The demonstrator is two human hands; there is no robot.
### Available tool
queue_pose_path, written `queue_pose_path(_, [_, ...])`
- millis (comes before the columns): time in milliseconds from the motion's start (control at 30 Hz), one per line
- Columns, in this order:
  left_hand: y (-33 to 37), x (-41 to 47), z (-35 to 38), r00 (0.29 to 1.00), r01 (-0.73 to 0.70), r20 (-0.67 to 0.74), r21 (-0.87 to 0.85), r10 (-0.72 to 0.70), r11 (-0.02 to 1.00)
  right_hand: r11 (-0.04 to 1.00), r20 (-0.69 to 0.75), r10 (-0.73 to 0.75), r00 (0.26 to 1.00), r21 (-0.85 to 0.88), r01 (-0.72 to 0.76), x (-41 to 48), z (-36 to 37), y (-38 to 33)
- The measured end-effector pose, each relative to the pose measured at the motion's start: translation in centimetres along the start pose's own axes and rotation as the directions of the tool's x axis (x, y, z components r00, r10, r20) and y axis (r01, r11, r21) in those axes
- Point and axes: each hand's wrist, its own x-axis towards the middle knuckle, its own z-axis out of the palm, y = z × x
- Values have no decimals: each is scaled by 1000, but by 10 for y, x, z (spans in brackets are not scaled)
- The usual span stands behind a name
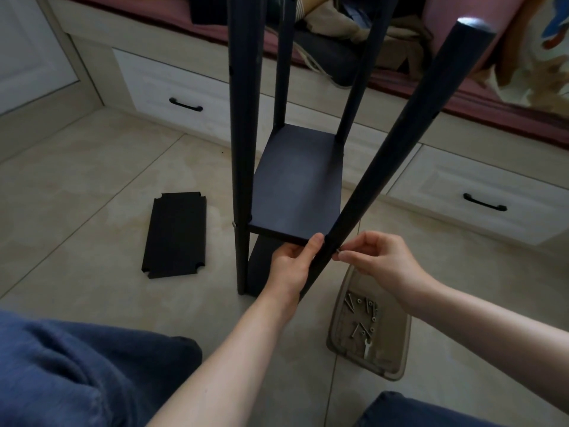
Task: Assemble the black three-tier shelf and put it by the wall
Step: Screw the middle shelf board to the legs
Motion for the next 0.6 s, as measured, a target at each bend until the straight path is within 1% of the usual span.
queue_pose_path(100, [0, 0, 2, 1000, 13, 2, -21, -13, 1000, 999, -5, -33, 999, -33, 33, 3, -1, 1])
queue_pose_path(300, [0, 0, 5, 999, 39, -9, -54, -40, 998, 995, -42, -35, 999, -94, 31, 6, -3, 6])
queue_pose_path(467, [1, 0, 5, 1000, 23, 10, -91, -22, 996, 989, -40, -96, 995, -116, 91, 5, -3, 8])
queue_pose_path(600, [0, 1, 5, 1000, 15, 19, -121, -13, 993, 986, -31, -102, 994, -139, 97, 7, -3, 7])
